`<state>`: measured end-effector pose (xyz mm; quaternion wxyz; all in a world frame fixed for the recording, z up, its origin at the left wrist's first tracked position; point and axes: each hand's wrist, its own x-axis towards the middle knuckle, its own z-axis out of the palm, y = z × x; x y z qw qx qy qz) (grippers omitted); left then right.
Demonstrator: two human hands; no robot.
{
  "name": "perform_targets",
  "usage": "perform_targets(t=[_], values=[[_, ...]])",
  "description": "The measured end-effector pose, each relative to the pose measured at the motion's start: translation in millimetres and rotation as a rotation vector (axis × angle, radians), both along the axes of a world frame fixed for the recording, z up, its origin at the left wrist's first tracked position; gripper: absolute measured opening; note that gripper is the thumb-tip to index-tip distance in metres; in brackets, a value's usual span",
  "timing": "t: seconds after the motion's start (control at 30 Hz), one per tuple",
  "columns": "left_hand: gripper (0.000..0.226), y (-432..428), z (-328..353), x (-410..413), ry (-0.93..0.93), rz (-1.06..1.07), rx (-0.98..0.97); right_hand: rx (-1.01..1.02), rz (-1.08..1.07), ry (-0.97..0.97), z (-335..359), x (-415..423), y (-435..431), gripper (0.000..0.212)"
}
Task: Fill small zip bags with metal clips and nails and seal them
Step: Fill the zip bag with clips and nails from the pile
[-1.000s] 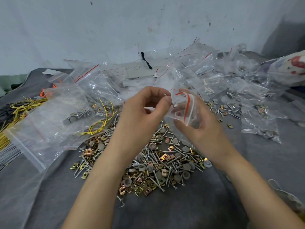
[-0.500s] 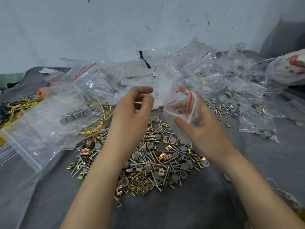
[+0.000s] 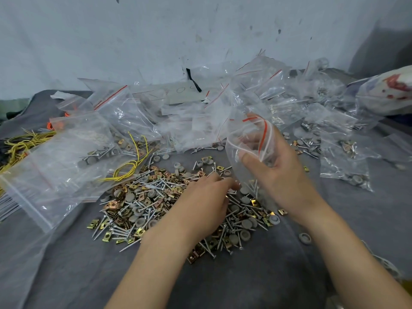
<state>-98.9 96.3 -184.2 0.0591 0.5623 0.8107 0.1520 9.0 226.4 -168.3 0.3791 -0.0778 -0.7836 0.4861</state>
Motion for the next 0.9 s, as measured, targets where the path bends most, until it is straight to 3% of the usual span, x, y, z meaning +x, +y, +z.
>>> perform_targets(t=[0.3, 0.47, 0.77, 0.9], values=[[0.039, 5.9, -11.8, 0.5, 0.201, 0.033, -0.008, -0.025, 0.017, 0.023, 0.2, 0.0, 3.2, 0.048], [0.028, 5.3, -13.3, -0.9, 0.206, 0.061, -0.003, -0.075, 0.024, 0.055, 3.5, 0.1, 2.8, 0.037], [0.028, 2.3, -15.5, 1.9, 0.255, 0.073, -0.014, -0.105, 0.046, 0.087, 8.7, 1.7, 4.8, 0.044], [0.027, -1.8, -10.6, 2.4, 0.175, 0.079, 0.043, -0.104, 0.04, 0.083, 8.4, 1.9, 4.8, 0.045]])
